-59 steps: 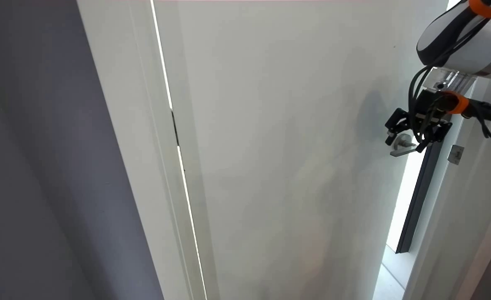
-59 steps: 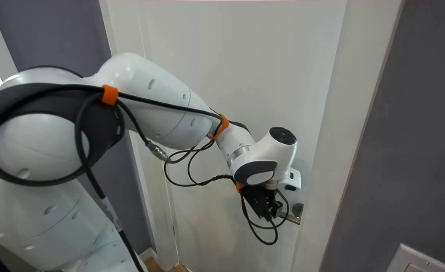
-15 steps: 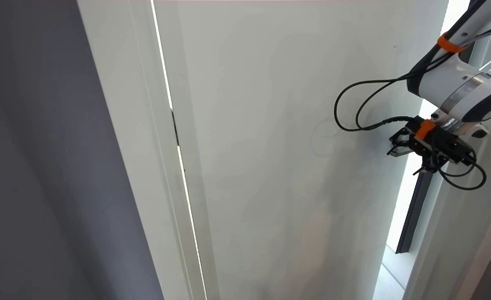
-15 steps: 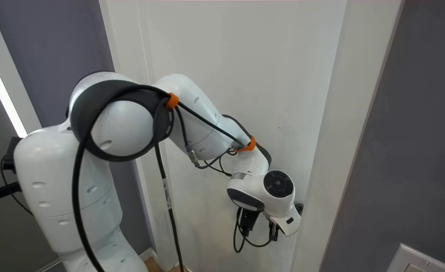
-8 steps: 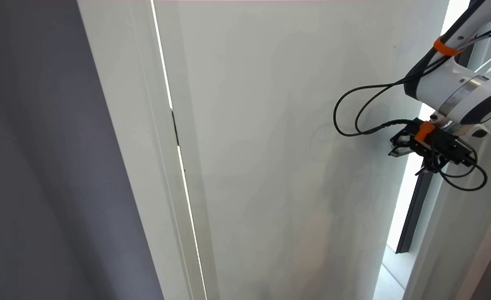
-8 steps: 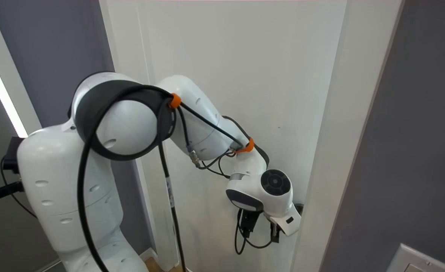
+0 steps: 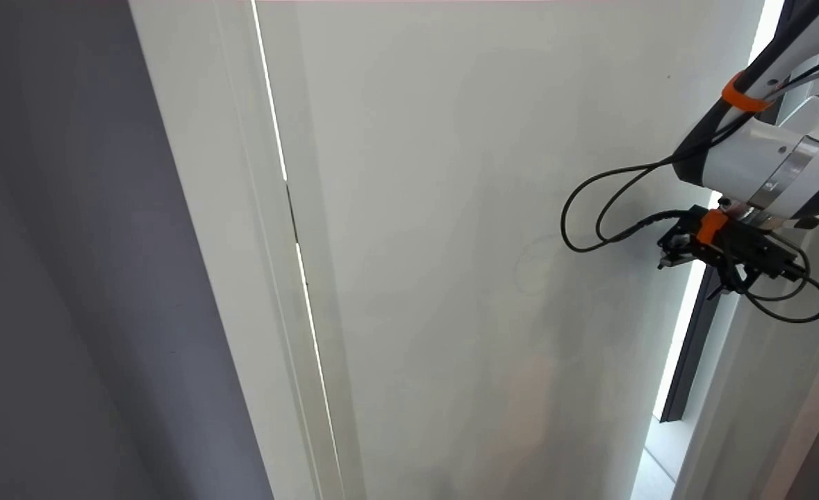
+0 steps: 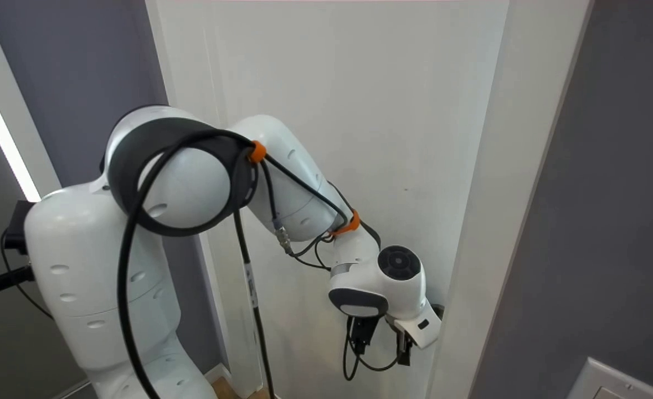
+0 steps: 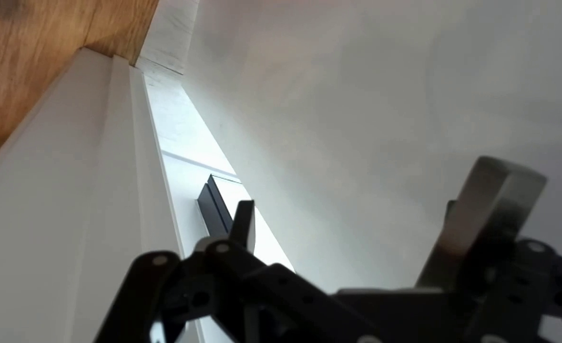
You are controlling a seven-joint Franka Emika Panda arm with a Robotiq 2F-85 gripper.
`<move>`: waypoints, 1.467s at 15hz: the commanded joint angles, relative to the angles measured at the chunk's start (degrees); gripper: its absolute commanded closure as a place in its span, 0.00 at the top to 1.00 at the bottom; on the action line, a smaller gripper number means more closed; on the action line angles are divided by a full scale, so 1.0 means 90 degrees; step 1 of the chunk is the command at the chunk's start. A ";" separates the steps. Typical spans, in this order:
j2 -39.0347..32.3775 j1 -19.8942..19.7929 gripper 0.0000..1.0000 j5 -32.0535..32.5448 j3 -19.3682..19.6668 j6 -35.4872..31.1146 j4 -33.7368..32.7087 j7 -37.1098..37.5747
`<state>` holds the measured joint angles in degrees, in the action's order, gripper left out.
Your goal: Close the door using the door handle
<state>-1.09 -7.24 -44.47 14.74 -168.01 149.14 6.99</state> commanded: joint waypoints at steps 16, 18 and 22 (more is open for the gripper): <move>0.1403 -0.1089 1.00 0.4416 0.0208 0.1740 0.0992 0.4446; 0.1581 -0.1212 1.00 0.4365 0.0096 0.2046 0.1025 0.4549; 0.1713 -0.1207 1.00 0.4033 -0.0007 0.2281 0.0951 0.4364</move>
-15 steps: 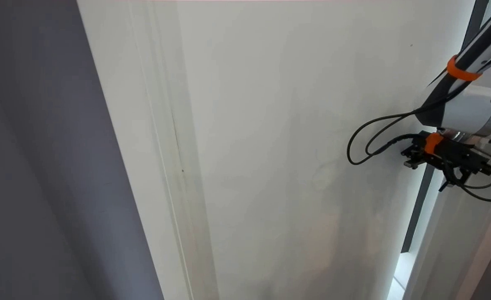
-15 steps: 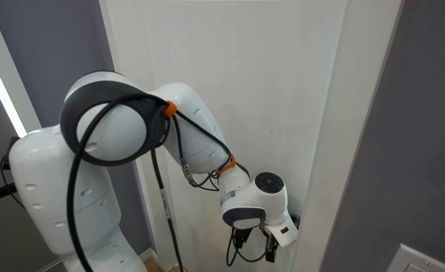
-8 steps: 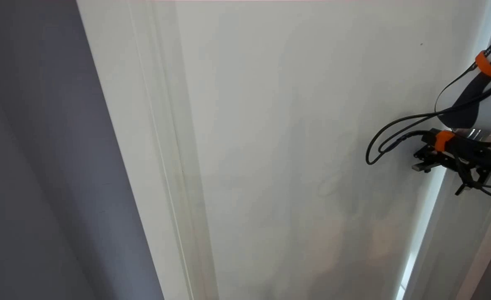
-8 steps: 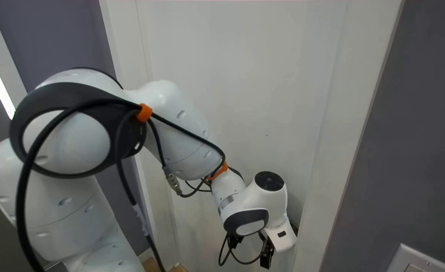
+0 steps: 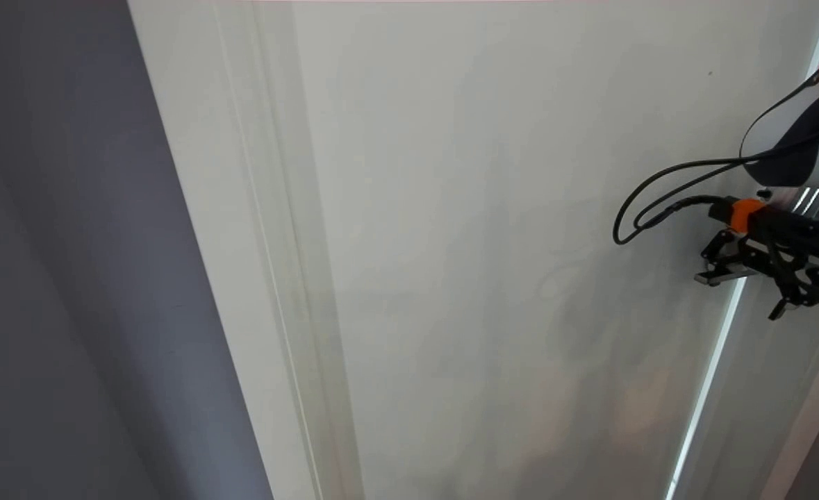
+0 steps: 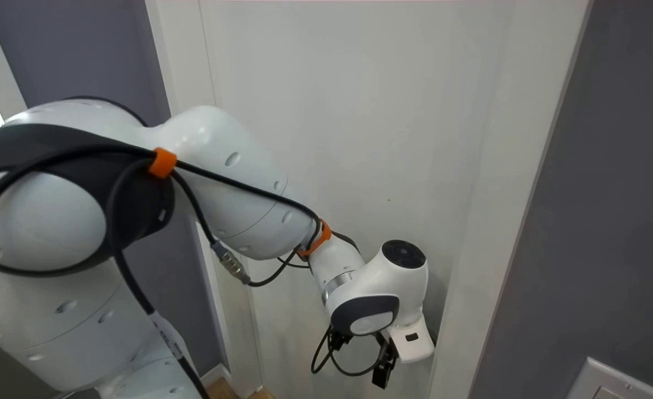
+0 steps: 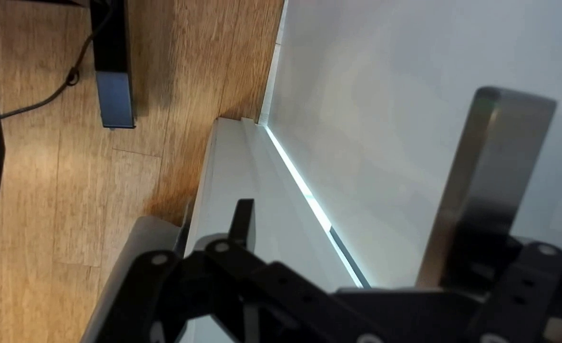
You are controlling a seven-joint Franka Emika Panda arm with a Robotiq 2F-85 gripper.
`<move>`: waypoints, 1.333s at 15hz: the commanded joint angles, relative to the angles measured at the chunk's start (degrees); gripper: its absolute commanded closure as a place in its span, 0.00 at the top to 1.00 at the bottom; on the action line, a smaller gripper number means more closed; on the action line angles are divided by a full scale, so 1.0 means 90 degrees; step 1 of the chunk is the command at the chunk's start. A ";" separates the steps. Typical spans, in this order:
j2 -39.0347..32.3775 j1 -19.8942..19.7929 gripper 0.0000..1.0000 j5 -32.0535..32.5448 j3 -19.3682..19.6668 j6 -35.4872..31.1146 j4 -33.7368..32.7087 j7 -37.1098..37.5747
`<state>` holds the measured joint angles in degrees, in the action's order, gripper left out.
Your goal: Close the door using the door handle
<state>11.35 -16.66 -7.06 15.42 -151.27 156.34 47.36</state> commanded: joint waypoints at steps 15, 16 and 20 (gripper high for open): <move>0.1075 0.0139 1.00 -0.0981 -0.0355 0.1283 0.0093 -0.2265; 0.1140 0.0118 1.00 -0.0895 -0.0397 0.1412 0.0088 -0.2372; 0.1511 0.0033 1.00 -0.0619 -0.0502 0.1961 0.0084 -0.2693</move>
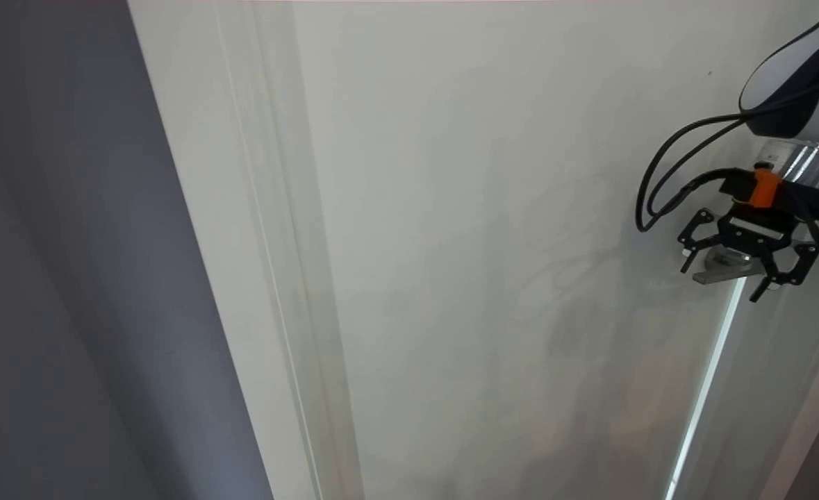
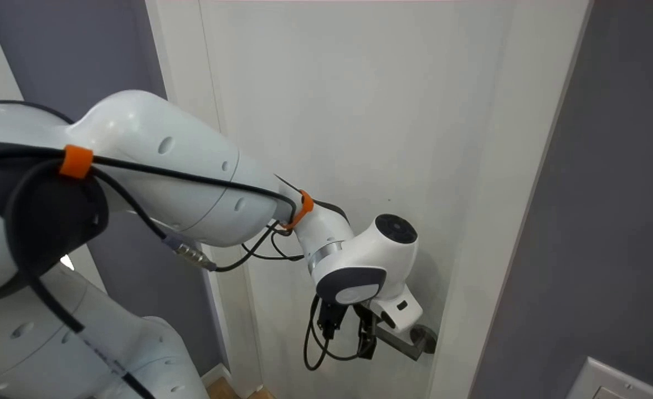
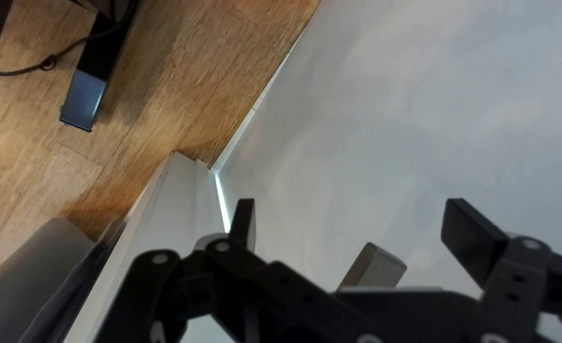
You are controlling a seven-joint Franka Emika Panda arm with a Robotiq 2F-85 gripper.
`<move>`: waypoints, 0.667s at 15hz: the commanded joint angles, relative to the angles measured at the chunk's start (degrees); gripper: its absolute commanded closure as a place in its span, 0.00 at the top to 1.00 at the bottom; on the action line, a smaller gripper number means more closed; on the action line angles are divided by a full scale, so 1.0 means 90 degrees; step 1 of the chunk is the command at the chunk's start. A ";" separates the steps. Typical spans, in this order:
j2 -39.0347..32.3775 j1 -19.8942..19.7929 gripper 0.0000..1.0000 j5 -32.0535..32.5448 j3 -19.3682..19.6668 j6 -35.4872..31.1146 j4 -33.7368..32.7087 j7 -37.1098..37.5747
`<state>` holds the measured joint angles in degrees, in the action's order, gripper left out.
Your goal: Close the door using the door handle
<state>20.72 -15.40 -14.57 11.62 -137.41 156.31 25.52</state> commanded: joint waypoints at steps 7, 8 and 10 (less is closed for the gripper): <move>0.1601 -0.0456 1.00 0.1060 -0.0164 0.0928 0.0276 -0.0843; 0.1676 -0.0502 1.00 0.1158 -0.0168 0.1057 0.0145 -0.0903; 0.2015 -0.0549 1.00 0.1258 -0.0198 0.1281 0.0099 -0.1022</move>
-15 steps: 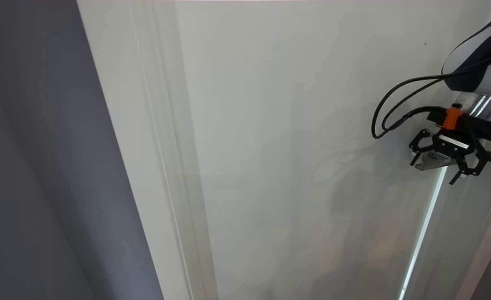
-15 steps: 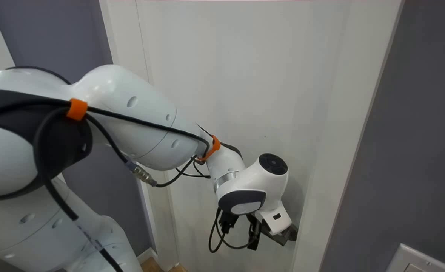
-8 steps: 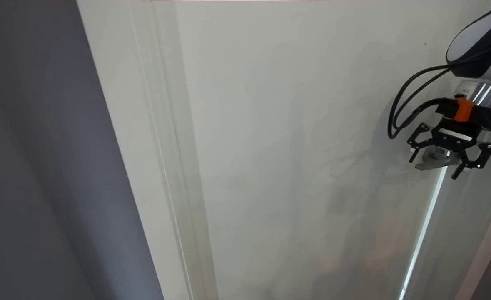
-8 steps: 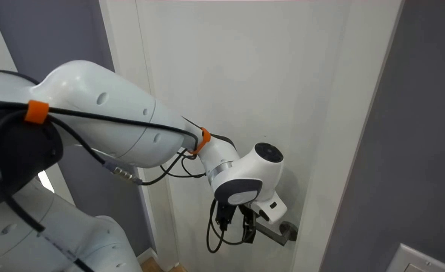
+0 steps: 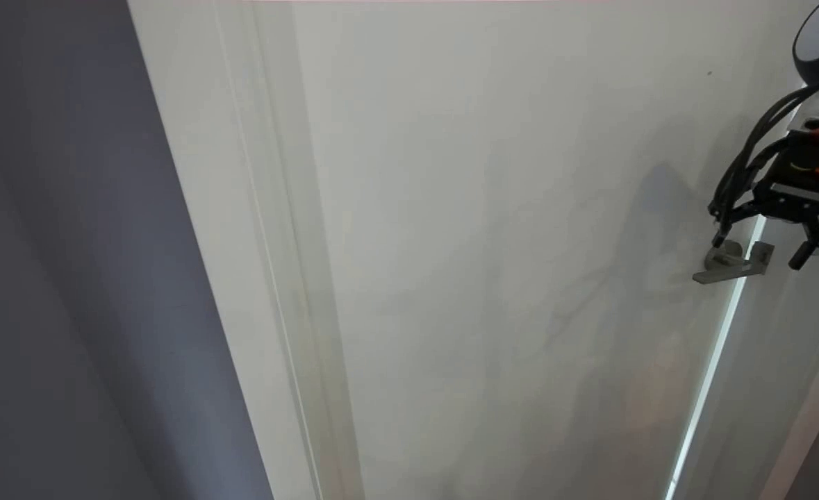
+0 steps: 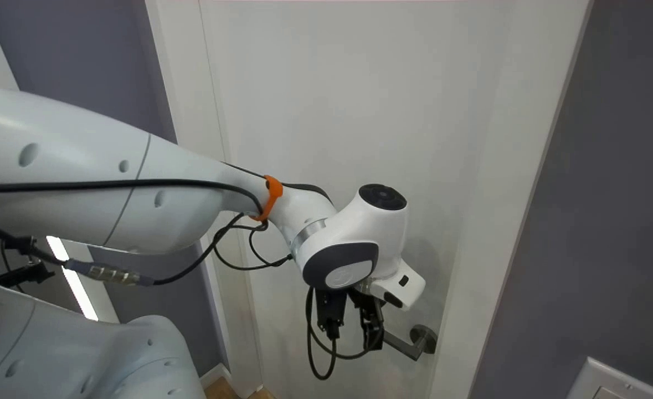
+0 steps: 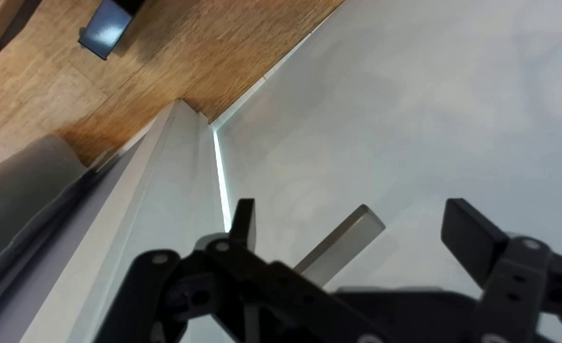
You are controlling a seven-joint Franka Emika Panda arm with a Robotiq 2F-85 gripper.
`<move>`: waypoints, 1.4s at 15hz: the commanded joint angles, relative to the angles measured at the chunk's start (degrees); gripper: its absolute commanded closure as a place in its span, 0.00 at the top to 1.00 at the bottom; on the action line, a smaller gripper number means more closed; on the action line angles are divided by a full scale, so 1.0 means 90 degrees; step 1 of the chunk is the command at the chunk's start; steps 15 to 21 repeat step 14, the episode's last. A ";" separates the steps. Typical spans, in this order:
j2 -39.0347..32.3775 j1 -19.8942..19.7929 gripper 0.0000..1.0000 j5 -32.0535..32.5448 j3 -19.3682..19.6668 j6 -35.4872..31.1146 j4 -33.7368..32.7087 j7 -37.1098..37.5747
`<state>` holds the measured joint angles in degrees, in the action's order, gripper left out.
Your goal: Close the door using the door handle
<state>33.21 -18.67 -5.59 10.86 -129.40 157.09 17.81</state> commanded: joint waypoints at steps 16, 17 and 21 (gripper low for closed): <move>0.1556 -0.0274 1.00 0.0248 -0.0208 0.0943 -0.0005 -0.0180; 0.1556 -0.0274 1.00 0.0248 -0.0208 0.0943 -0.0005 -0.0180; 0.1556 -0.0274 1.00 0.0248 -0.0208 0.0943 -0.0005 -0.0180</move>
